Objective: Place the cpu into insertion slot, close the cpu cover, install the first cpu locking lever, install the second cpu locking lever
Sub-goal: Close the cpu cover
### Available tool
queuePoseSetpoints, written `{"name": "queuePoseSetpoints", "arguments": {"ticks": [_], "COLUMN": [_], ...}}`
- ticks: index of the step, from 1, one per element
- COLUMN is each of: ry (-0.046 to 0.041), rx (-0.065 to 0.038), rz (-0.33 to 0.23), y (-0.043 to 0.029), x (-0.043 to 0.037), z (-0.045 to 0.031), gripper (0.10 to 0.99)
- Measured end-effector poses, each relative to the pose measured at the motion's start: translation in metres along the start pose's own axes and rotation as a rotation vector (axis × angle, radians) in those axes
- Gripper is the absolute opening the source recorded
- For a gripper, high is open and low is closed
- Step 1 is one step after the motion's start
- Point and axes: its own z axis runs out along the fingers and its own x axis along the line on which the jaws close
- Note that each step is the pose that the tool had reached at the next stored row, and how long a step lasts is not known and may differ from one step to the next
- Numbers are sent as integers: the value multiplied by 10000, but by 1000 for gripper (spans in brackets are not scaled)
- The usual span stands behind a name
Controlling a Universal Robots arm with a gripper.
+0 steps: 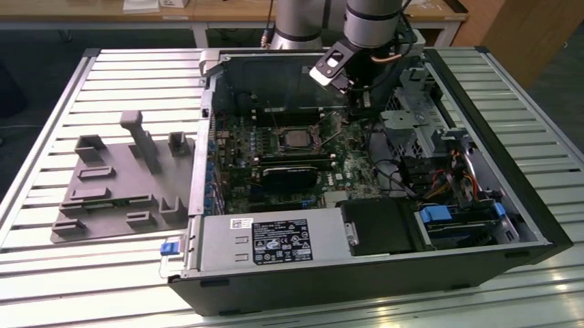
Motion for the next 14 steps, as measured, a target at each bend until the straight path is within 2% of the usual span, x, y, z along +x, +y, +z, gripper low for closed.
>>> {"name": "queuePoseSetpoints", "arguments": {"ticks": [5,6,8,12,14], "ry": [3,3,-10,-62,-76], "rx": [3,32,204,656,804], "rz": [-2,-3,2,9,11], "y": [0,1,2,8,9], "x": [0,0,1,0,0], "z": [3,3,6,8,8], "gripper": [102,102,102,102,102]}}
